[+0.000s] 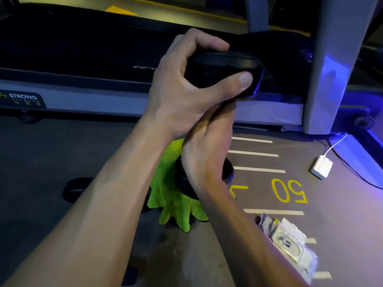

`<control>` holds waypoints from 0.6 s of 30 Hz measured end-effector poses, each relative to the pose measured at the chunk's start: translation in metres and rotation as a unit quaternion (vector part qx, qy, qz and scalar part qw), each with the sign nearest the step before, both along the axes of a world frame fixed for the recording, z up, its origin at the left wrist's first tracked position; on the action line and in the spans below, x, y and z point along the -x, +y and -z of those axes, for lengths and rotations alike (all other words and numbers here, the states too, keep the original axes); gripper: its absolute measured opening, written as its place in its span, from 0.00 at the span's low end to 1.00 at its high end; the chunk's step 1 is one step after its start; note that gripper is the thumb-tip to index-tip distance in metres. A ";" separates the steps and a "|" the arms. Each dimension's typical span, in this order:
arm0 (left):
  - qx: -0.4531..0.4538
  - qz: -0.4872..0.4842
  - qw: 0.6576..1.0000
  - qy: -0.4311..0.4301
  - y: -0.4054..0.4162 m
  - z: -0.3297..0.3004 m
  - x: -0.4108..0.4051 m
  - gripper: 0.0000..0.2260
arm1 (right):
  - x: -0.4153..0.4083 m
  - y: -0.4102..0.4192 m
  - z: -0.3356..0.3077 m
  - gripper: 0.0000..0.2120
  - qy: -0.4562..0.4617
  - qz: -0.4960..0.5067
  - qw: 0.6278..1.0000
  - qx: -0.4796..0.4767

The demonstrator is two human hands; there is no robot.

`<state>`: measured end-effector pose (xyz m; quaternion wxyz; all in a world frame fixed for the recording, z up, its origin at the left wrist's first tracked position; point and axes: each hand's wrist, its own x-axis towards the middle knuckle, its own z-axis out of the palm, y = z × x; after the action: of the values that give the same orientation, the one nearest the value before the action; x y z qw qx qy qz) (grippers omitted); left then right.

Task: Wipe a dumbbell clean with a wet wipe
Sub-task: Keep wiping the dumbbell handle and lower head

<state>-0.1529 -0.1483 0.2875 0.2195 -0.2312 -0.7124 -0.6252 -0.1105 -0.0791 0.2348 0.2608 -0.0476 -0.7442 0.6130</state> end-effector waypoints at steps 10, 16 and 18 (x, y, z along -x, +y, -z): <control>-0.013 -0.002 1.000 -0.012 0.001 -0.001 0.001 0.19 | 0.040 0.068 -0.006 0.13 -0.074 -0.342 0.919 0.181; -0.018 -0.008 1.000 -0.006 0.000 0.001 0.001 0.20 | 0.032 0.033 0.003 0.10 0.007 -0.128 0.988 0.090; -0.010 -0.014 1.000 -0.002 0.003 0.001 0.000 0.20 | 0.024 0.020 0.001 0.12 0.031 -0.020 0.998 0.054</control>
<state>-0.1527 -0.1450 0.2868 0.2290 -0.2176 -0.7097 -0.6297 -0.1346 -0.0595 0.2342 0.2688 -0.0281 -0.7023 0.6586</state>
